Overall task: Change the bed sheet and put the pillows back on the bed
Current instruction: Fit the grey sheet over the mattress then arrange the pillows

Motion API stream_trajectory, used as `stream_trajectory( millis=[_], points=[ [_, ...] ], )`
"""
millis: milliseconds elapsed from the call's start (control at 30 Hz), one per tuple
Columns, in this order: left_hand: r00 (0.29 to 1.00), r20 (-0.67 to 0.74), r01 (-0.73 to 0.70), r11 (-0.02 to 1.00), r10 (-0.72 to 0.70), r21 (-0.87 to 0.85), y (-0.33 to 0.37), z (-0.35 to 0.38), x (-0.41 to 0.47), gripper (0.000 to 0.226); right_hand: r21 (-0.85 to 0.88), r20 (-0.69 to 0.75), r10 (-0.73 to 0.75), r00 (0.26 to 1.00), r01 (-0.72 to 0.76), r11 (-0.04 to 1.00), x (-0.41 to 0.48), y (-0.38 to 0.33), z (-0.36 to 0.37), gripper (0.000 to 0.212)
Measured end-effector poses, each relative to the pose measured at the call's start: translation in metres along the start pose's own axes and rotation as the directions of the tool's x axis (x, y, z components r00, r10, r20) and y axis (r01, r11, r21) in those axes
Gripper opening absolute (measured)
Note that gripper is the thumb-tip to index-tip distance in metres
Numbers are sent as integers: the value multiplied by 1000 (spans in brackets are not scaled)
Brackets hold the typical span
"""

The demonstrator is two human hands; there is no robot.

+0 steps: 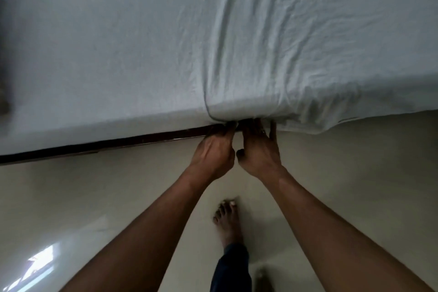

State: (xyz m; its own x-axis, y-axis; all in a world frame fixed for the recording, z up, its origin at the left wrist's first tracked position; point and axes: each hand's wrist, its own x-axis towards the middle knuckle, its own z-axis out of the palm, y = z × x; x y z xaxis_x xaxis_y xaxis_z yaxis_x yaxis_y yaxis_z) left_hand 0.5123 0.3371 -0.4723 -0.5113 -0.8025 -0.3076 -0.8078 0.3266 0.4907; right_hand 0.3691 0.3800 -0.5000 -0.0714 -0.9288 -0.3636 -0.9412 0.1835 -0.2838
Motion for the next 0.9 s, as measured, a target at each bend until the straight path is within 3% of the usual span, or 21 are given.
stream_trajectory(
  millis=[100, 200, 300, 433, 533, 600, 633, 667, 733, 767, 800, 833, 900],
  points=[
    [998, 59, 3, 998, -7, 69, 1, 25, 16, 85, -2, -118, -64, 991, 64, 998, -25, -2, -8, 87],
    [994, 60, 82, 974, -97, 213, 5, 43, 15, 93, -36, -109, -161, 981, 158, 987, -40, 14, -1, 90],
    [994, -70, 88, 993, -82, 78, 15, 36, 12, 81, -84, -73, -47, 996, 41, 996, -4, 34, 0, 91],
    [964, -236, 128, 992, -125, -4, 27, 20, -5, 58, 48, -32, 53, 998, -51, 998, 21, 25, -10, 57],
    [920, -306, 242, 969, -245, -48, 36, 19, -30, 40, 42, -3, -11, 1000, 11, 999, 9, 21, -40, 36],
    [879, -342, 325, 943, -331, -76, 26, 15, -37, 38, 170, -56, -5, 998, 15, 985, 9, 14, -54, 36],
    [856, -364, 351, 930, -366, -110, 29, 18, -34, 37, 292, -54, 67, 996, -48, 955, 9, 20, -65, 43],
    [834, -393, 367, 922, -386, -125, 28, 16, -32, 35, 466, -13, 200, 980, -170, 868, 12, 22, -69, 50],
    [814, -405, 377, 909, -416, -175, 33, 12, -23, 31, 779, 86, 525, 847, -386, 494, 25, 43, -68, 58],
    [806, -410, 370, 904, -427, -214, 39, 10, -18, 28, 873, 107, 641, 760, -380, 305, 29, 61, -70, 59],
    [802, -414, 355, 901, -430, -249, 43, 6, -10, 25, 916, 105, 723, 683, -348, 197, 38, 86, -61, 58],
    [797, -414, 348, 895, -439, -279, 44, 4, -5, 23, 933, 123, 758, 640, -335, 132, 42, 104, -51, 54],
    [796, -391, 359, 880, -462, -311, 46, 3, 2, 21, 924, 141, 760, 635, -359, 129, 43, 116, -45, 37]
  ],
)
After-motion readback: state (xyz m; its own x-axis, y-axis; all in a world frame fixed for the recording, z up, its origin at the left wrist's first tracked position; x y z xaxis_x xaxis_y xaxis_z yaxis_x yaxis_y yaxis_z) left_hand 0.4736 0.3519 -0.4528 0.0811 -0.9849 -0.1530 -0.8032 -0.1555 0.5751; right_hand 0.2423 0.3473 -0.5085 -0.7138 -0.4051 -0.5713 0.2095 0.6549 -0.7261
